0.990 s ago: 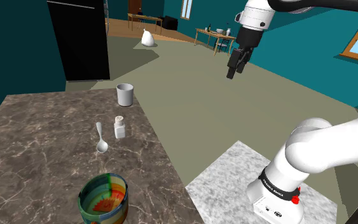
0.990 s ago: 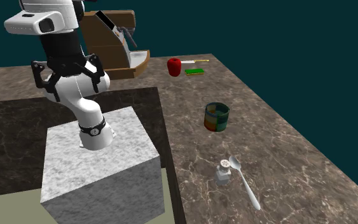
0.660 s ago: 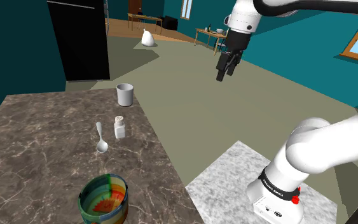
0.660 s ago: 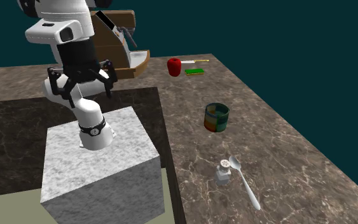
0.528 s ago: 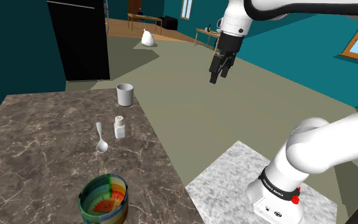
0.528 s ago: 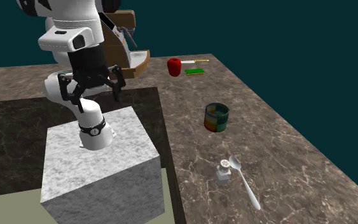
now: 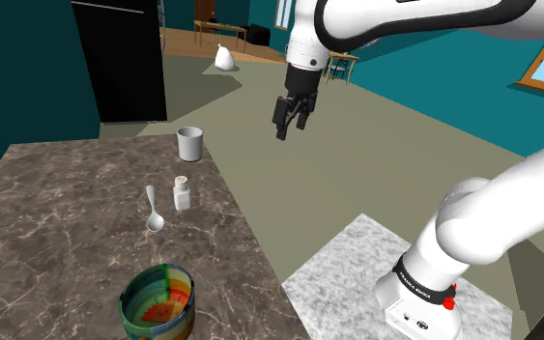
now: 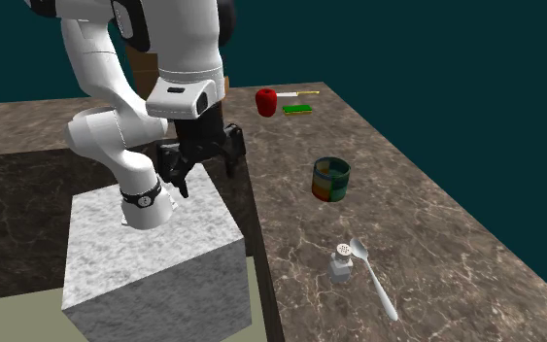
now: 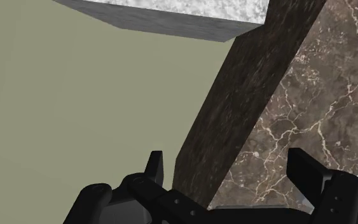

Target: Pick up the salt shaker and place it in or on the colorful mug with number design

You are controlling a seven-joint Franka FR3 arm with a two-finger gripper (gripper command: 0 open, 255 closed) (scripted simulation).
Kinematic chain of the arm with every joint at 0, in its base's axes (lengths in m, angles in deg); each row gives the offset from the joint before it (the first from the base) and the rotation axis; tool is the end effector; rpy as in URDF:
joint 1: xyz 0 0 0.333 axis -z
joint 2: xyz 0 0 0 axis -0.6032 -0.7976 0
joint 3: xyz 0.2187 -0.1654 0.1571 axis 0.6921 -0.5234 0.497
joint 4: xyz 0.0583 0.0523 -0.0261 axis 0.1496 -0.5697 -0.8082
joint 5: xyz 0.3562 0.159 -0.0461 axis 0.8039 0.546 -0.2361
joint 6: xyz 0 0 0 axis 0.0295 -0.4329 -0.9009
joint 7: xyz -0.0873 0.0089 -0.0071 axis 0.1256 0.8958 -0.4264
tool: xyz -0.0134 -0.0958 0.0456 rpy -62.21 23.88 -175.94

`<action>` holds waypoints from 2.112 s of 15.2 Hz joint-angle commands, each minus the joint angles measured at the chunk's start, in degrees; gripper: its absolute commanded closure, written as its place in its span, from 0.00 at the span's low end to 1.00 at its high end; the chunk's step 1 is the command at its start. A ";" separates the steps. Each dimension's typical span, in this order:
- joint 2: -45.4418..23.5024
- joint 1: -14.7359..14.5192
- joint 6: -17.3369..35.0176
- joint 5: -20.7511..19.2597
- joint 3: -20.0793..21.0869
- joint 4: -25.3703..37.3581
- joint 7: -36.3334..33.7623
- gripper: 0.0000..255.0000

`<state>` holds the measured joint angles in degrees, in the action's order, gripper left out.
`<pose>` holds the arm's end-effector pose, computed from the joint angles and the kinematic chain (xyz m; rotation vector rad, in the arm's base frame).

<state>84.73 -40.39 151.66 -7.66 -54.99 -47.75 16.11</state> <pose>0.4054 0.1403 0.5278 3.1031 0.2540 0.0187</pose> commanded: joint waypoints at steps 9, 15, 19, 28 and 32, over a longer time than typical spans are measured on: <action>-20.35 -2.01 6.72 -3.15 6.95 12.57 -8.97 0.00; -33.64 -4.79 7.93 -7.85 9.32 23.31 -14.68 0.00; -42.88 -7.78 7.27 -11.27 9.77 32.22 -17.91 0.00; -49.76 -10.04 10.33 -13.79 9.29 35.45 -19.85 0.00; -50.18 -10.08 11.35 -14.00 9.19 34.81 -19.99 0.00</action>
<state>34.54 -50.48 162.87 -21.65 -45.80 -12.81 -3.86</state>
